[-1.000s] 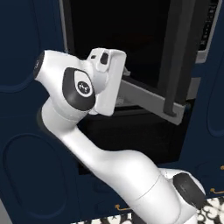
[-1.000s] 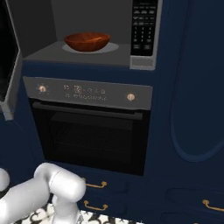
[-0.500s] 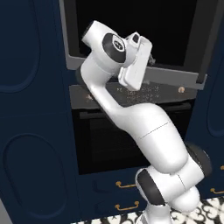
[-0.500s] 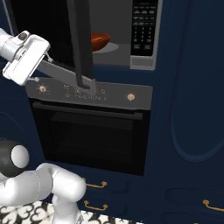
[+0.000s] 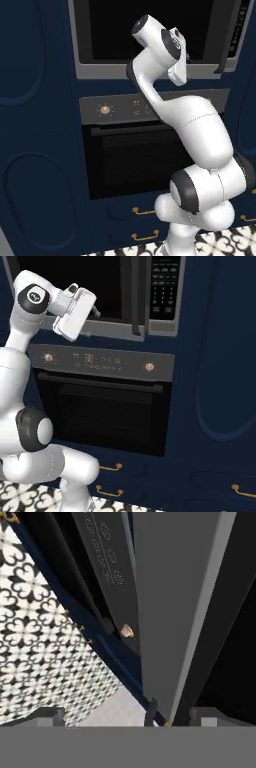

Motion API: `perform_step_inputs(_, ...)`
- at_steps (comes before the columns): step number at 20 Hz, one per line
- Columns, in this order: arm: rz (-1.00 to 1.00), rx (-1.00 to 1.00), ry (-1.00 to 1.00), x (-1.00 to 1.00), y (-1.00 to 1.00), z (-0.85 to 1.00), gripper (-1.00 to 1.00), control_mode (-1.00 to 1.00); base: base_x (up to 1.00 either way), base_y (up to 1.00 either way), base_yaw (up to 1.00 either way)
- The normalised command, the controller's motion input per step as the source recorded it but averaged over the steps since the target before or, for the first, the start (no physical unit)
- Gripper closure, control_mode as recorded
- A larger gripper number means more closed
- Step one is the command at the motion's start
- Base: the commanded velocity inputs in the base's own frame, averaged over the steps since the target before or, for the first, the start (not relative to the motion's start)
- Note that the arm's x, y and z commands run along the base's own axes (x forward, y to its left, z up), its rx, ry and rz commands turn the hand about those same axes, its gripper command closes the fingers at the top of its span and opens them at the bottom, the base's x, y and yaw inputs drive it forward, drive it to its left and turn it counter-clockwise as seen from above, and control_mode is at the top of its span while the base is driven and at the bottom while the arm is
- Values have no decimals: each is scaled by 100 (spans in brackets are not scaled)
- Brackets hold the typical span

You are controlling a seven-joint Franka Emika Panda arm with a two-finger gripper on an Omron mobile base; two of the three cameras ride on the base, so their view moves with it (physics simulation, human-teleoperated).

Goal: Pick the carrot from the sink and place it in the bowl. Then pick the bowl and place it in the microwave. Then close the microwave door and press the start button.

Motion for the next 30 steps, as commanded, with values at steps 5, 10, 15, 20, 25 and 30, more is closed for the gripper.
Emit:
perform_step_inputs(5, 45, 0, 0, 74, -85, -12, -100, -100, 0, 0, 0)
perform_step_inputs(10, 41, 0, 0, 61, -44, -17, -100, -100, 0, 0, 0)
perform_step_inputs(15, 21, 0, 0, 51, 11, -7, -100, -100, 0, 0, 0)
perform_step_inputs(20, 17, 15, -5, -74, 17, 29, -100, -100, 0, 0, 0)
perform_step_inputs(25, 15, 40, -8, -95, -29, 45, -100, -100, 0, 0, 0)
perform_step_inputs(30, 14, 42, -21, -40, -91, 10, -100, -100, 0, 0, 0)
